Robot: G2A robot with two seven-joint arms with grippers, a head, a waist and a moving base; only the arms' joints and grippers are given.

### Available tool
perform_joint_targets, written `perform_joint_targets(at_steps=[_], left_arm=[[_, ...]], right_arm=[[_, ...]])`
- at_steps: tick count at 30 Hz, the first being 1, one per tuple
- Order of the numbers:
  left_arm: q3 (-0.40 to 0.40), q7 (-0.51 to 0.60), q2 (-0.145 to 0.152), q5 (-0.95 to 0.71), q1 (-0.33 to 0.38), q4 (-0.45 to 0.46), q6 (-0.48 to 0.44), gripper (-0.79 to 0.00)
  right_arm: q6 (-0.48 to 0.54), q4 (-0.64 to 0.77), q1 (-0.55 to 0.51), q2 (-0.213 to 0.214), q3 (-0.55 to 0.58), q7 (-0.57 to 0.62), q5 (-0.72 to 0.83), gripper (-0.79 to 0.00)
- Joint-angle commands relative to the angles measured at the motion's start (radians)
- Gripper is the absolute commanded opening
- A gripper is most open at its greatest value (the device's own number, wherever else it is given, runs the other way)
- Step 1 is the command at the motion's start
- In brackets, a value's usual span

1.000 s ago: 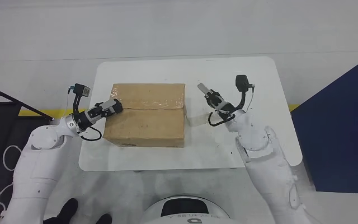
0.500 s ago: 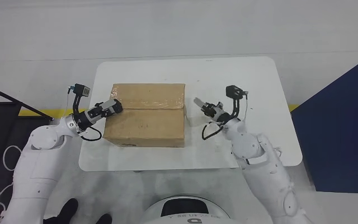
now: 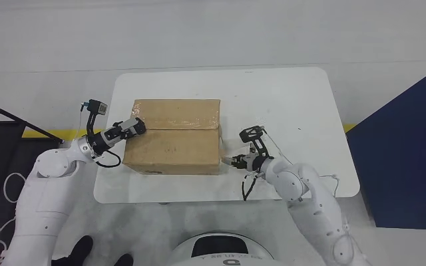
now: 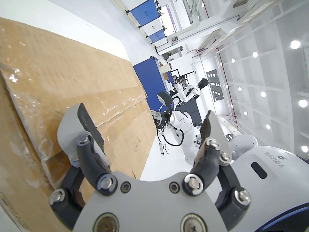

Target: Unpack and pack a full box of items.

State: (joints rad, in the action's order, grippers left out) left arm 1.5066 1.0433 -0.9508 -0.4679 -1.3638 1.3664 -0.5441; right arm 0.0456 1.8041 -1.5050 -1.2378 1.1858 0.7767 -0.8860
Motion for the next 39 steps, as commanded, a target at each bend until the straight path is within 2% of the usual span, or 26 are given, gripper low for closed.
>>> perform_joint_targets(at_steps=[1,9,15,21,29,39], left_arm=[[0.000,0.000,0.000,0.000,0.000,0.000,0.000,0.000],[0.000,0.000,0.000,0.000,0.000,0.000,0.000,0.000],[0.000,0.000,0.000,0.000,0.000,0.000,0.000,0.000],[0.000,0.000,0.000,0.000,0.000,0.000,0.000,0.000],[0.000,0.000,0.000,0.000,0.000,0.000,0.000,0.000],[0.000,0.000,0.000,0.000,0.000,0.000,0.000,0.000]], right_arm=[[-0.018,-0.031,0.033,-0.007,-0.029,-0.015,0.018,0.000],[-0.036,-0.139,0.122,-0.028,-0.082,-0.104,0.109,0.000],[-0.048,-0.161,0.128,-0.042,-0.064,-0.297,0.237,0.000],[-0.033,-0.146,0.099,-0.047,-0.034,-0.440,0.308,0.000],[-0.052,-0.051,0.014,-0.049,-0.007,-0.625,0.303,0.000],[-0.185,0.045,-0.022,-0.057,-0.043,-0.705,0.197,0.000]])
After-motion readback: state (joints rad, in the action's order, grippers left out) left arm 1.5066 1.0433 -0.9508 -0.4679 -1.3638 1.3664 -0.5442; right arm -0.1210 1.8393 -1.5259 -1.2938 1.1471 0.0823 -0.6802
